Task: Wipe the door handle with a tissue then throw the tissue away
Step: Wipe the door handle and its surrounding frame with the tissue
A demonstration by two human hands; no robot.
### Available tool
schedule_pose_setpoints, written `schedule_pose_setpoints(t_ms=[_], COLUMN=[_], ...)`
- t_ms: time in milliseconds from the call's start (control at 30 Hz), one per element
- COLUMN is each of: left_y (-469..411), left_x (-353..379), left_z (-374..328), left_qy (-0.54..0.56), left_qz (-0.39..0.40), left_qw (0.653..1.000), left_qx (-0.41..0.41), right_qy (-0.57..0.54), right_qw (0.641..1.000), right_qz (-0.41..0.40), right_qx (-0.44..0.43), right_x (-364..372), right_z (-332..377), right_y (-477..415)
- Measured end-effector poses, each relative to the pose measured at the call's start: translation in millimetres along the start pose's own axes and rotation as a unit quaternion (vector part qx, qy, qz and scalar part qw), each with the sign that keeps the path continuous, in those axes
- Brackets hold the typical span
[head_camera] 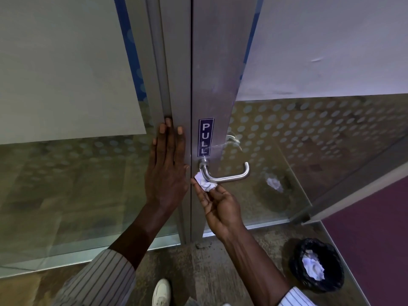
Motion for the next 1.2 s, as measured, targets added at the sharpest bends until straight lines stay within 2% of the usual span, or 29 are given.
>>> schedule_pose_setpoints(t_ms=[100,200,367,400,433,467,500,533,567,700,867,933,1033,1200], left_y=[1.1,0.8,0.5,0.5,0.7,0.8,1.0,0.9,0.9,0.8,0.5,0.7,0.8,0.4], left_x=[-0.7,-2.0,-1.9,-1.4,-1.0,-0.5,-0.2,-0.1,-0.5,-2.3,-2.9,-2.8,-2.8,-1.9], left_z=[0.5,1.0,-2.6,-2.9,-2.9,-2.8,-2.4,-1.9,-1.5,-1.9,-2.9,-3.0,-1.6,-0.2], left_qy=[0.002,0.003,0.01,0.01,0.011,0.012,0.013,0.013,0.012,0.009,0.009,0.009,0.005,0.002], left_qz=[0.004,0.007,0.004,0.004,0.004,0.003,0.001,0.0,-0.001,0.004,0.007,0.0,-0.01,-0.011], left_qw=[1.0,1.0,1.0,1.0,1.0,1.0,1.0,1.0,1.0,1.0,1.0,1.0,1.0,1.0], left_qx=[0.0,0.0,-0.005,-0.006,-0.006,-0.006,-0.007,-0.008,-0.008,-0.008,-0.01,-0.009,-0.007,-0.005], right_qy=[0.02,0.06,0.17,0.225,0.314,0.427,0.53,0.604,0.643,0.684,0.792,0.806,0.811,0.837], right_qw=[1.0,0.994,0.949,0.927,0.886,0.818,0.735,0.659,0.61,0.535,0.335,0.295,0.266,0.267], right_qz=[-0.005,-0.058,-0.148,-0.167,-0.187,-0.211,-0.232,-0.241,-0.234,-0.139,-0.096,-0.078,-0.09,-0.115], right_qx=[-0.013,-0.076,-0.222,-0.25,-0.284,-0.322,-0.353,-0.378,-0.399,-0.476,-0.502,-0.508,-0.514,-0.464], right_x=[-10.7,-25.7,-23.9,-21.9,-21.2,-21.5,-22.6,-24.0,-25.5,-38.8,-50.6,-42.6,-22.8,9.8], right_z=[12.6,40.7,82.1,84.1,85.3,85.8,85.3,83.7,80.0,57.1,36.1,23.6,11.8,1.2], right_y=[4.0,3.7,-10.7,-12.7,-13.8,-13.2,-10.4,-7.3,-4.1,3.2,6.8,6.7,3.1,-0.2])
Point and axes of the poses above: each hand's wrist, its own y-axis away from the middle knuckle, its own x-axis out of the palm, z = x × y, the point moved 1 cm from there along -y, towards the middle knuckle, and after that the axes turned 2 degrees about -x, right-handed, at the moved point
